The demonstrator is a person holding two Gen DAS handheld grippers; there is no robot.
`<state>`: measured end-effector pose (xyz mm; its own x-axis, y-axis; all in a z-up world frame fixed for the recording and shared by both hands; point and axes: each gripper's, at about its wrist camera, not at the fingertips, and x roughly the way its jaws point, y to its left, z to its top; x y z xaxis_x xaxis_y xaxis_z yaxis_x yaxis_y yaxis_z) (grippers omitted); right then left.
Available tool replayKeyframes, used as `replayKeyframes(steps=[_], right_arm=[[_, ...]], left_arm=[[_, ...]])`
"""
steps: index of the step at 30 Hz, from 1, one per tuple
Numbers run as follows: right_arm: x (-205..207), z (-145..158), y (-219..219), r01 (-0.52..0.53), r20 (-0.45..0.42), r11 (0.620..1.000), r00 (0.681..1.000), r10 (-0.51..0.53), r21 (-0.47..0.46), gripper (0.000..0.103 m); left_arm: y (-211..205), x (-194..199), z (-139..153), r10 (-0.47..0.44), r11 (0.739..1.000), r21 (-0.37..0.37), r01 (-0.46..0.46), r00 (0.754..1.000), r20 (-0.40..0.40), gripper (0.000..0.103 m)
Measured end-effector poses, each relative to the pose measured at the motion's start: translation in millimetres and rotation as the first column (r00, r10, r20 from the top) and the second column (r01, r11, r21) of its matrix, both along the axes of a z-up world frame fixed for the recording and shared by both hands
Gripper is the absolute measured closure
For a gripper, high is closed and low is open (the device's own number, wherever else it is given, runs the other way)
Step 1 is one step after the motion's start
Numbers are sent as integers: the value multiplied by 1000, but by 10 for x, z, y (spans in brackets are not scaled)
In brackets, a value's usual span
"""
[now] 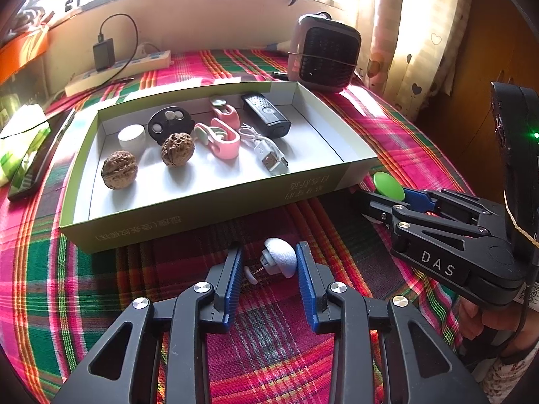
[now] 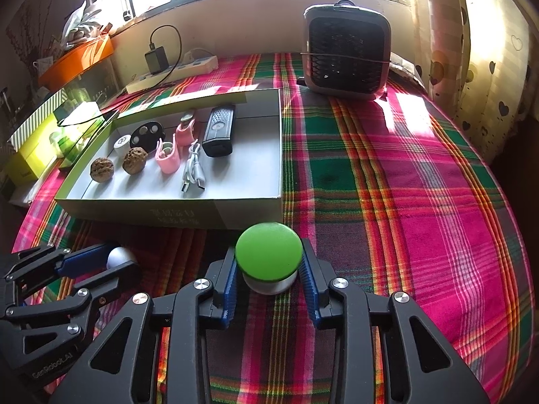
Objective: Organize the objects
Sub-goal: 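Carry the earbud and green mushroom with both grippers over the tray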
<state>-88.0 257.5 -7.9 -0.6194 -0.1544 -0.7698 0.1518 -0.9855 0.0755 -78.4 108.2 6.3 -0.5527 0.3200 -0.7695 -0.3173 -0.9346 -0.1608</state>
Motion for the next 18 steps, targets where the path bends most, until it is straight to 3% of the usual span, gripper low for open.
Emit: replayKeyframes(steps=[6,13,18], right_arm=[[12,3,-4,-4,-1,1000,1000,4,1,69],[54,32,-27,-11,-26,1000,1000,11,11,82],[51,32,-15,-11,-26,1000,1000,11,4,83]], left_arm=[[3,5,0,0,1000,-1,0,1000,-1,74],[-6,7,8,2,1000,0,-2,1000,0,74],[-6,13,4,2,1000,0,-2,1000,-1,74]])
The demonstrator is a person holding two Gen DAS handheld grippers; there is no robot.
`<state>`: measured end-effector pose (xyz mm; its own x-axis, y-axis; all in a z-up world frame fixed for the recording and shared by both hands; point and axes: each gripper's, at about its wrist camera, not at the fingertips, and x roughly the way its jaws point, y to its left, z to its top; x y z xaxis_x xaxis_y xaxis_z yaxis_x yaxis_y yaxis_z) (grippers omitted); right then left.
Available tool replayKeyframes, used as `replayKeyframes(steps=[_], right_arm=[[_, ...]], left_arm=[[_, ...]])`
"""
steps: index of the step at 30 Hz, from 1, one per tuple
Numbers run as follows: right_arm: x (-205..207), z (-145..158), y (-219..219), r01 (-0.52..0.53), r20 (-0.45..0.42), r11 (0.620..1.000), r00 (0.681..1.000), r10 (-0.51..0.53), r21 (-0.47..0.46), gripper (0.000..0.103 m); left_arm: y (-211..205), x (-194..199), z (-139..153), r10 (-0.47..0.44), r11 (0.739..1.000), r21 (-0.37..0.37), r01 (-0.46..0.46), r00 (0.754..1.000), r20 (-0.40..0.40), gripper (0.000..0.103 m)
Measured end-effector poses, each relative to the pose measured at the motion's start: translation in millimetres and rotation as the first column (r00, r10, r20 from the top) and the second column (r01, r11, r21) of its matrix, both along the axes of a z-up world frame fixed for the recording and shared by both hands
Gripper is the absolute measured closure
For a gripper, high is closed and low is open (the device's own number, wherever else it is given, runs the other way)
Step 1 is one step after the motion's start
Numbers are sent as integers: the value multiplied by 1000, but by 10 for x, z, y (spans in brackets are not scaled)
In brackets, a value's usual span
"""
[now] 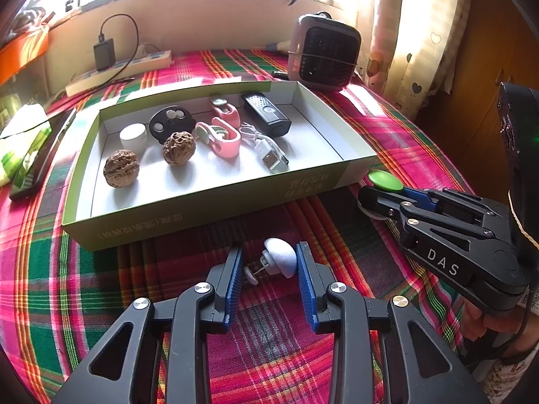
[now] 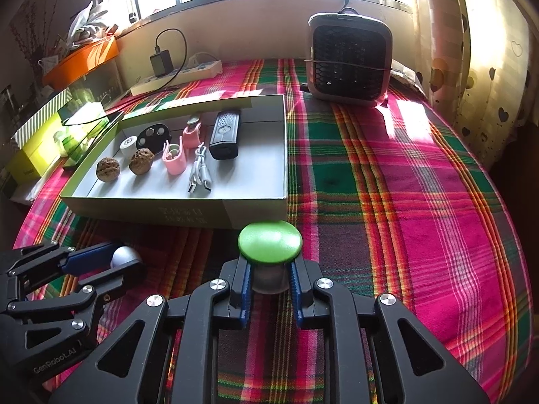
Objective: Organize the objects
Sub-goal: 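Carry the earbud and green mushroom with both grippers over the tray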
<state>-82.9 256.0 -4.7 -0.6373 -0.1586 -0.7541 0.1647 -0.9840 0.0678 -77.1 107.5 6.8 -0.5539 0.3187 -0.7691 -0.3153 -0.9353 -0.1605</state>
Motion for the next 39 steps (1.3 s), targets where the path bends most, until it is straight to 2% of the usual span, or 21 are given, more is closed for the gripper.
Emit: replayKeyframes(steps=[15,39], right_arm=[[50,41,-18,-11,-22,1000,1000,11,-22,85],[83,318,-83,-35,-88,998,996,30,-56,85]], left_arm=[[-21,23,14,4,1000,9,-4,1000,-4,74],[-105,28,370,10,999,47,-6,997,-77,74]])
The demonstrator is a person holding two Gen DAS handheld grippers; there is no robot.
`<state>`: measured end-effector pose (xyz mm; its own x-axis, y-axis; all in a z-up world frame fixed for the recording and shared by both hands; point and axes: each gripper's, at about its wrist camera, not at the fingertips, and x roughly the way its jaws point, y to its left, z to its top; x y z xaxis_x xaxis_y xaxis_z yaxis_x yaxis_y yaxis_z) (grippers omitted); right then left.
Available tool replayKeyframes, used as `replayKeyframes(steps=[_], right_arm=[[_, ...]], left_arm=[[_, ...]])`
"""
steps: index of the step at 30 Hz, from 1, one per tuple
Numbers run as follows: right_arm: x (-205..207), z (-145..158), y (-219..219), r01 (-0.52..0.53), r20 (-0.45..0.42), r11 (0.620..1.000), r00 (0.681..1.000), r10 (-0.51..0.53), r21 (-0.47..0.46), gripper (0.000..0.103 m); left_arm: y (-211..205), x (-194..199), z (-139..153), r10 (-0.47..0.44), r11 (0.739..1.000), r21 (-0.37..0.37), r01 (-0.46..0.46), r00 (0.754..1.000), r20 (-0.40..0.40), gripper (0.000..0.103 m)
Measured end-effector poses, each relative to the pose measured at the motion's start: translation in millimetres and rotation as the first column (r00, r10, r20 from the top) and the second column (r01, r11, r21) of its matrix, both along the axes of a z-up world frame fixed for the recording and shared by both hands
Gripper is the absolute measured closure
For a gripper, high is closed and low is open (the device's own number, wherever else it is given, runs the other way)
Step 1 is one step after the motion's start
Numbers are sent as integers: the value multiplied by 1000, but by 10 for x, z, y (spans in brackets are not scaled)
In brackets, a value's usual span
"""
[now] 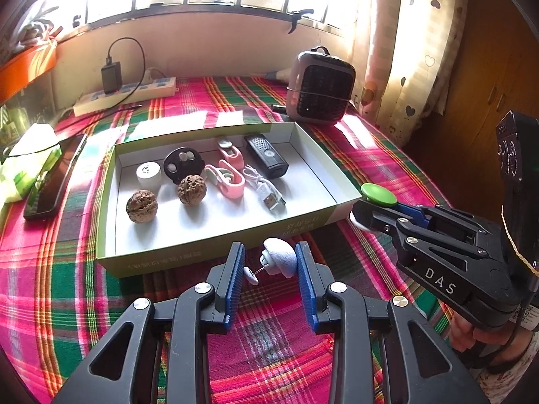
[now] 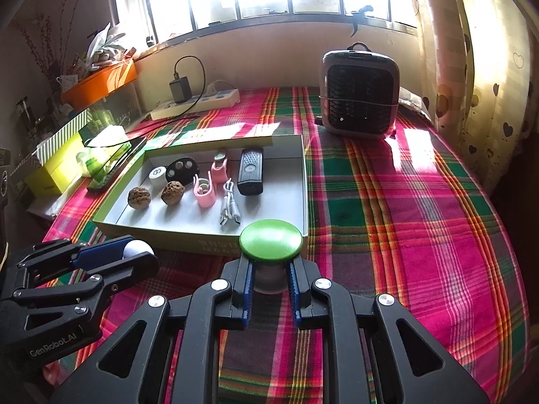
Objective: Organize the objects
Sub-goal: 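Carry the earbud and green mushroom with both grippers over the tray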
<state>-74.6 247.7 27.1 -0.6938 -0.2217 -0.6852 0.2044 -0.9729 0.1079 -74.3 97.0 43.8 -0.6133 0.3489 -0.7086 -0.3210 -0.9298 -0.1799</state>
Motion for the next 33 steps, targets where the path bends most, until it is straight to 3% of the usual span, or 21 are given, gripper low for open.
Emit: replayKeyframes(steps=[15,33], right_arm=[[-272,69,-56,-2,-12,1000,1000,2,4,85],[-717,-93,-132,-8,27,1000,1000,8,14,85]], left_arm=[[-94,-252,85,27,1000,7,-27,1000,-15,74],[-148,-638,-94,49,999,-1,-49,998,30,74]])
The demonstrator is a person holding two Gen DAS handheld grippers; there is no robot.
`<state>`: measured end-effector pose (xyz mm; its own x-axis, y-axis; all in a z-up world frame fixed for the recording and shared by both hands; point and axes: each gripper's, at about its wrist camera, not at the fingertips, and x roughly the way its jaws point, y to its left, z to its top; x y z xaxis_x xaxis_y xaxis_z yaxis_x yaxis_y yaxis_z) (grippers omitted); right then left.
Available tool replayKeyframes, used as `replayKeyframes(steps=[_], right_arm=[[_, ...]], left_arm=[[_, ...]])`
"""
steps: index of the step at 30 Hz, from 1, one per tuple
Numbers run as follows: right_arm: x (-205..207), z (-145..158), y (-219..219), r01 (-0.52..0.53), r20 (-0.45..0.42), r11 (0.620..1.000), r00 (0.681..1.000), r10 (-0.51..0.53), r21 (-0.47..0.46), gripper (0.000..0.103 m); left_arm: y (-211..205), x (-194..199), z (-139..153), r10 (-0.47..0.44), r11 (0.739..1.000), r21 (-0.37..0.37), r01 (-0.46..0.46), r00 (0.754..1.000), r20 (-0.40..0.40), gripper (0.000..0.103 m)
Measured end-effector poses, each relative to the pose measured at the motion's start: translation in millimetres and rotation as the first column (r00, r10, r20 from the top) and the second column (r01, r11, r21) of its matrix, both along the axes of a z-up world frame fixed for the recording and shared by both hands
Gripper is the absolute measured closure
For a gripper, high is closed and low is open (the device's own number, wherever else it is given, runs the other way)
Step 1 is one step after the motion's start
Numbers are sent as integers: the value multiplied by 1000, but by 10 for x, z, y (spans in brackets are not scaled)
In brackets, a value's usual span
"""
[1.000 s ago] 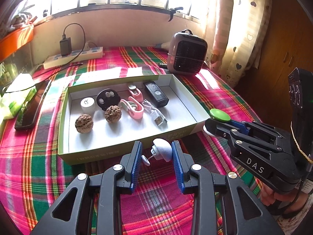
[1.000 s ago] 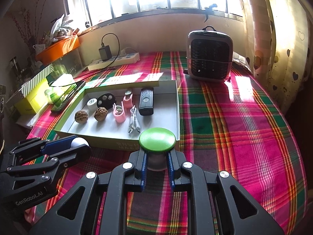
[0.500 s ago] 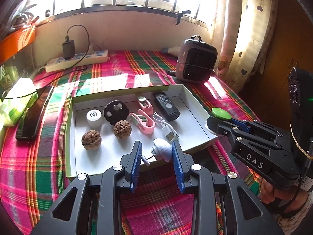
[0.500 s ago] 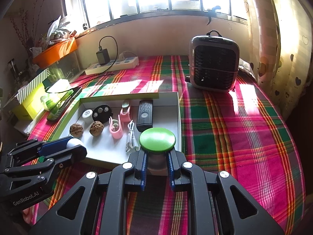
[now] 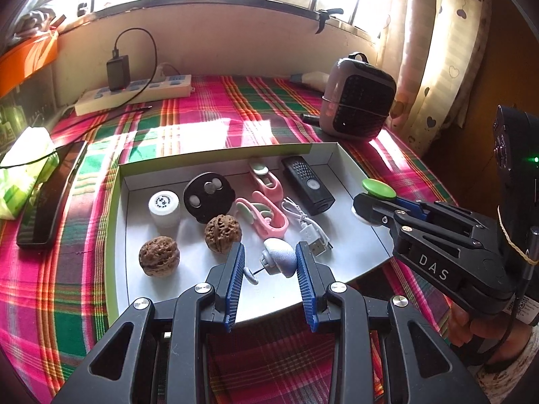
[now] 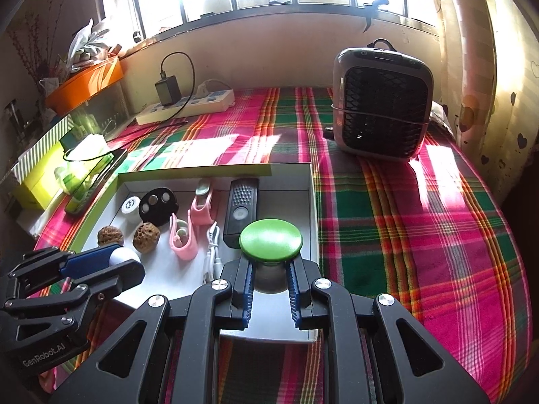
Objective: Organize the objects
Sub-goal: 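Carry the earbud and green mushroom with both grippers over the tray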
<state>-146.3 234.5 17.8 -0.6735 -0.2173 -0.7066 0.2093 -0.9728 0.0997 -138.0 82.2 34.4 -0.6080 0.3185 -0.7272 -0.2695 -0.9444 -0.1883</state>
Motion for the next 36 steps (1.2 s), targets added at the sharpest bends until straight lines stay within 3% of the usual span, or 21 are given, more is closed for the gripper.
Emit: replayKeyframes(steps=[36], right_arm=[[-95,-130,-45,-16,-5,1000,1000,16,2,85]], left_arm=[[77,-220,-233,5,999,-33,-3,998,55,74]])
